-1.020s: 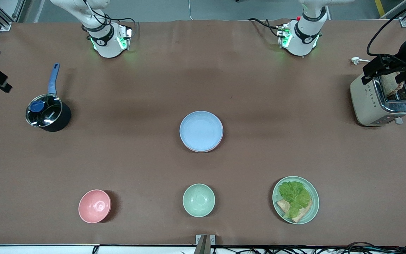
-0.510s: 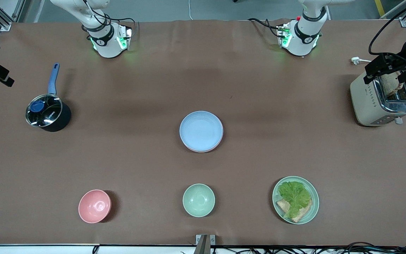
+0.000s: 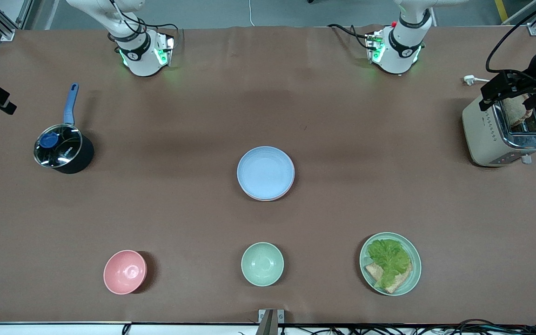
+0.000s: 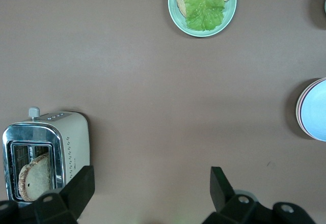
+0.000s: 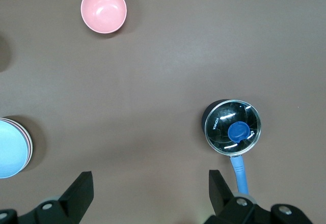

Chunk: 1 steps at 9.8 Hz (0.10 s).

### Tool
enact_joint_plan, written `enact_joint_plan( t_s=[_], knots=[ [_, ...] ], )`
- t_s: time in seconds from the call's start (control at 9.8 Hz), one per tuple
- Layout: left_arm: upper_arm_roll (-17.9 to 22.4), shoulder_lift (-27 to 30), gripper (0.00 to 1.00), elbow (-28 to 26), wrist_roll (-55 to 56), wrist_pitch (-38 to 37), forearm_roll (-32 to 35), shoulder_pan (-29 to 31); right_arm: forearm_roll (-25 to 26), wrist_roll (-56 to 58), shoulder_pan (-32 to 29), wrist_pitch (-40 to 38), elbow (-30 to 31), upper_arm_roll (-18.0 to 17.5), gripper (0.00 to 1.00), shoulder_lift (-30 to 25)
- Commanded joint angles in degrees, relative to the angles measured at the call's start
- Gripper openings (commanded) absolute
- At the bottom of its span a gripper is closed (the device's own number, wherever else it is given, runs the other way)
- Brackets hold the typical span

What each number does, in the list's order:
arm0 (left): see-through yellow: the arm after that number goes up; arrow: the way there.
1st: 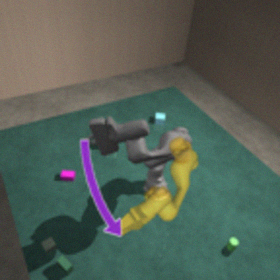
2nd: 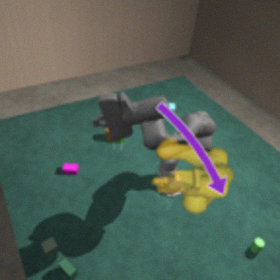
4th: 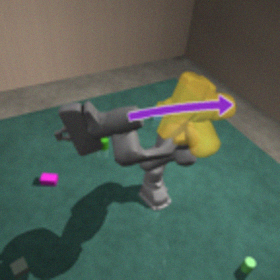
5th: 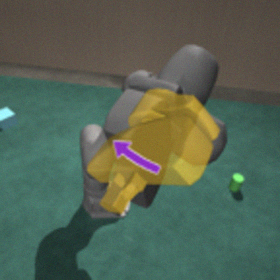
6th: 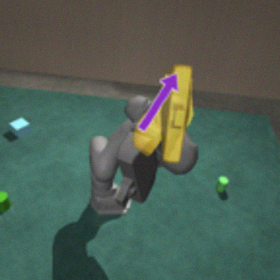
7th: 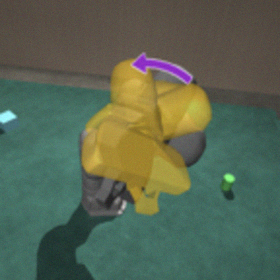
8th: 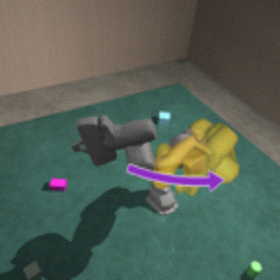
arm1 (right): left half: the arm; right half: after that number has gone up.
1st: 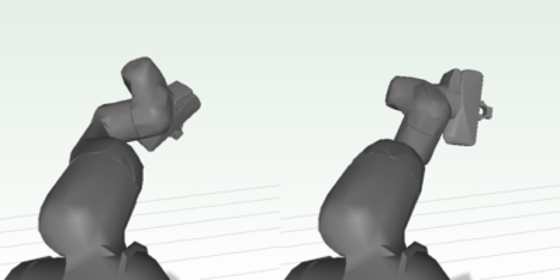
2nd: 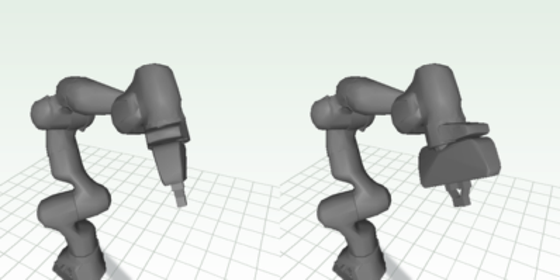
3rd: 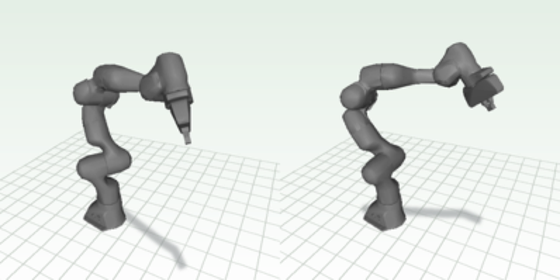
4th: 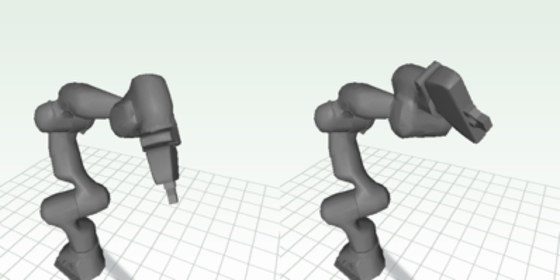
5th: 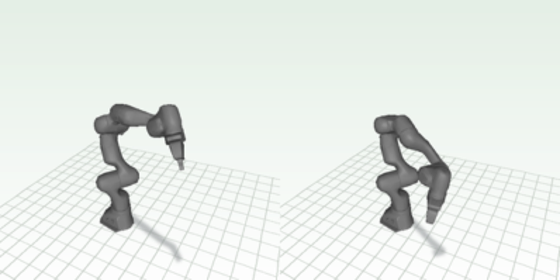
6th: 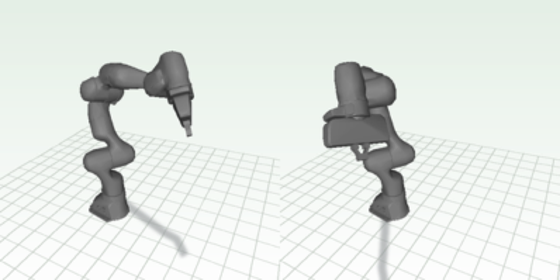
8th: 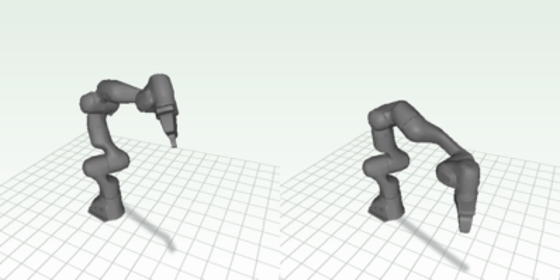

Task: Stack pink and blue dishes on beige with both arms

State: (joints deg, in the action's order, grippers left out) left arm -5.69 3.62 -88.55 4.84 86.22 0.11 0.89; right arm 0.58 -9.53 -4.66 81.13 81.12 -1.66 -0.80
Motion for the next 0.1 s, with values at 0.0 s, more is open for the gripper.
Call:
enact_joint_plan(
  t_s=[0.0],
  knots=[
    [-0.02,-0.99,1.00,-0.66,-0.36,0.08,-0.29,0.08,-0.85,-0.14,-0.44,-0.71,-1.23,-0.10,1.00,0.71]
  ],
)
